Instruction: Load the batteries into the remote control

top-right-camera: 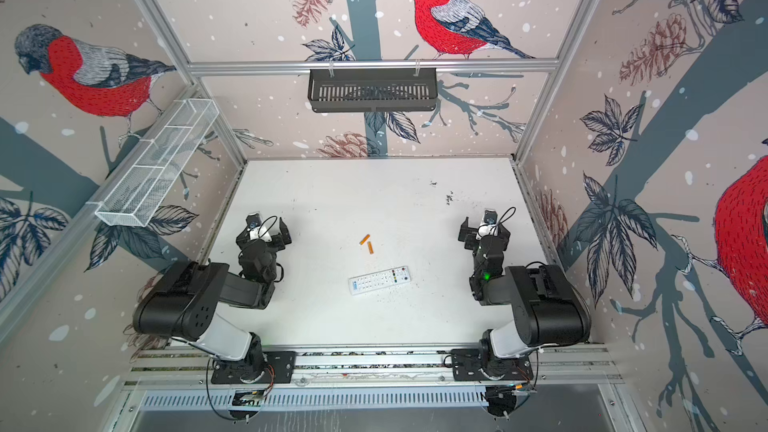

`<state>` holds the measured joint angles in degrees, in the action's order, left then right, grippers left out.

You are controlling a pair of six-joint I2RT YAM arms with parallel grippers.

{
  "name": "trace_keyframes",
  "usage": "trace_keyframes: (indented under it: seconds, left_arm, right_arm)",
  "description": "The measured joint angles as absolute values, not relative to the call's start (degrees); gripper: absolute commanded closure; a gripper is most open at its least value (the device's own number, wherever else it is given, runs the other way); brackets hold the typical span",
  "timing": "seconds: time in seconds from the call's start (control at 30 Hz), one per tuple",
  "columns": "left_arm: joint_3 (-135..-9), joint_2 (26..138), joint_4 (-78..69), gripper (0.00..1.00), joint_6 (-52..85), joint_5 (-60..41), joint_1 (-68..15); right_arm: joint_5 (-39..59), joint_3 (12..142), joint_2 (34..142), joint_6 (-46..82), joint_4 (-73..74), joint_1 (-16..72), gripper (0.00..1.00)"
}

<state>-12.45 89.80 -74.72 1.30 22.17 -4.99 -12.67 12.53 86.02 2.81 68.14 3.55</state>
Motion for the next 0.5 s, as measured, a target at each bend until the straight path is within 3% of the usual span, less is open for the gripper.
trace_keyframes:
  seconds: [0.5]
  left_arm:
    - [-12.4,89.8,-74.7,0.02,1.3,22.2,-5.0]
  right_arm:
    - [-12.5,12.5,86.0,2.8,68.1,3.2,0.01]
